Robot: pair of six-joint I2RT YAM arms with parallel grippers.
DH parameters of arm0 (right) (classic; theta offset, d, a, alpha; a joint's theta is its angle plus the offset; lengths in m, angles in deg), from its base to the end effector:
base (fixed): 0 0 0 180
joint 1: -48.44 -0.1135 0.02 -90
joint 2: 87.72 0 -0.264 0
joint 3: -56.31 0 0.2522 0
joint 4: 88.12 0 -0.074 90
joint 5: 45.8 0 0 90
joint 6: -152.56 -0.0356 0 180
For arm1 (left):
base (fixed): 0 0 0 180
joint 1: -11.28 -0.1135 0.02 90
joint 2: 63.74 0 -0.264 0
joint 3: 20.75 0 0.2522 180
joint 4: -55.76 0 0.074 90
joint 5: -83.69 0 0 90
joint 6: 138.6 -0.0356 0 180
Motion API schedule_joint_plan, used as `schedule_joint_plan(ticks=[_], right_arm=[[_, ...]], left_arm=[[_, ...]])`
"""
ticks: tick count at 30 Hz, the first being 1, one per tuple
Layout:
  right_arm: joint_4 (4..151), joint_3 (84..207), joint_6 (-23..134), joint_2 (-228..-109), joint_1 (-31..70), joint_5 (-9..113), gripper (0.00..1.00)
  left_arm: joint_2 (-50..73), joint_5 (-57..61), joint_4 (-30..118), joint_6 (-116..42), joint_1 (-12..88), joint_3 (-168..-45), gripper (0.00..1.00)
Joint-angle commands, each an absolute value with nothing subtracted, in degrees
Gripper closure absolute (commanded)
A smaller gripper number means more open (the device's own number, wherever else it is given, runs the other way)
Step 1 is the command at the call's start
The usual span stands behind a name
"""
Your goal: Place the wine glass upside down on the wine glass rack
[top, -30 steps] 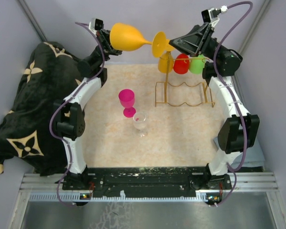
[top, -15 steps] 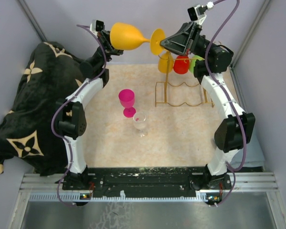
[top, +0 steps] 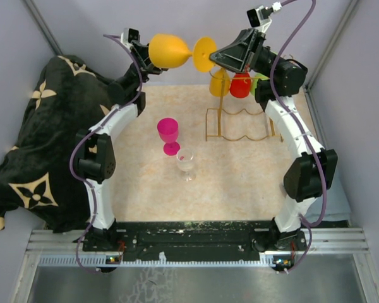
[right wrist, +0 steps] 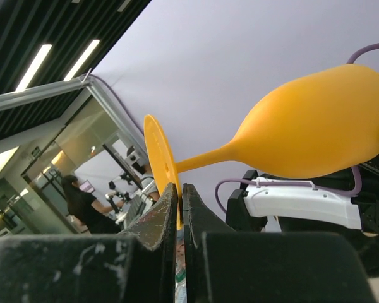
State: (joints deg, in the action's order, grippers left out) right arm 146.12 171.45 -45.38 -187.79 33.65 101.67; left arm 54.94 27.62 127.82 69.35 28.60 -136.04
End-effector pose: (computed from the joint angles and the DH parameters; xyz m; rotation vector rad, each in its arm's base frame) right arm 0.3236 0.1165 0.5261 -0.5492 1.1771 2.0807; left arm 0.4104 -0.1488 0.4266 0.1240 0.8824 -2.3529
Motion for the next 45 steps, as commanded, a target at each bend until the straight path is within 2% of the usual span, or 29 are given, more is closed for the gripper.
schedule_joint_plan(ticks=[1, 9, 21, 32, 37, 45], right_arm=[[147.21, 173.61, -43.98, -186.25, 34.72, 100.77, 1.0], [147.09, 173.8, -44.0, -185.24, 40.31, 99.57, 1.0], [143.45, 174.8, -42.45, -184.94, 49.25, 99.42, 1.0], [121.62, 181.44, -25.39, -186.4, 61.24, 100.27, 1.0], [117.83, 183.49, -21.52, -189.2, 62.88, 100.23, 1.0], [100.32, 190.75, -6.35, -192.93, 64.04, 98.79, 1.0]], left_arm=[[53.73, 25.75, 133.99, 76.84, 26.59, -135.2, 0.52], [50.89, 27.44, 135.03, 74.1, 23.59, -127.5, 0.51], [50.54, 30.59, 134.95, 73.1, 21.84, -125.91, 0.52], [49.04, 33.85, 133.72, 71.67, 20.69, -124.16, 0.53], [48.54, 35.17, 132.49, 70.97, 20.69, -124.58, 0.53], [47.88, 36.13, 130.18, 69.19, 20.6, -124.09, 0.53]])
